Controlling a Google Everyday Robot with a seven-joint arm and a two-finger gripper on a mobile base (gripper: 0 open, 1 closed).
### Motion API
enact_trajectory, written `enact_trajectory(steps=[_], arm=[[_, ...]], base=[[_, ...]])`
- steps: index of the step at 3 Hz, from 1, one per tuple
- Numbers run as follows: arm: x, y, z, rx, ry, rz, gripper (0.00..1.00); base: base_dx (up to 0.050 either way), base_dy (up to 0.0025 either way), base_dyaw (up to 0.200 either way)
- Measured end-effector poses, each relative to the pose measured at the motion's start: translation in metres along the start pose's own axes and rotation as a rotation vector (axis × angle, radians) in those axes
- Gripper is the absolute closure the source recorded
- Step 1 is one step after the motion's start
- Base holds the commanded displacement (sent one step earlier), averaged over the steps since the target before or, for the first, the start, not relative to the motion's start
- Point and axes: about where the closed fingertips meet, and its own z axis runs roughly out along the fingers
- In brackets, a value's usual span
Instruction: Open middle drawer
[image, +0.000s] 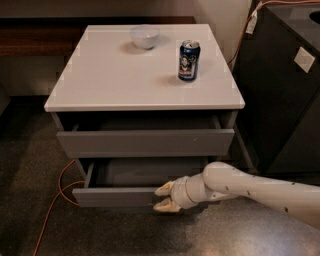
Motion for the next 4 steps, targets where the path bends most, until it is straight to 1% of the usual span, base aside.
enact_trajectory(steps=[1, 2, 3, 4], arm=[[0.003, -0.032, -0.007, 0.021, -0.019, 0.031, 0.76], [0.009, -0.063, -0.009, 0.043, -0.019, 0.062, 0.98], [0.02, -0.089, -0.002, 0.064, 0.013, 0.091, 1.0], [0.031, -0.107, 0.01, 0.099, 0.051, 0.124, 1.0]], base=[[0.0, 0.0, 0.0], [0.0, 0.0, 0.0], [0.0, 0.0, 0.0], [0.0, 0.0, 0.0]])
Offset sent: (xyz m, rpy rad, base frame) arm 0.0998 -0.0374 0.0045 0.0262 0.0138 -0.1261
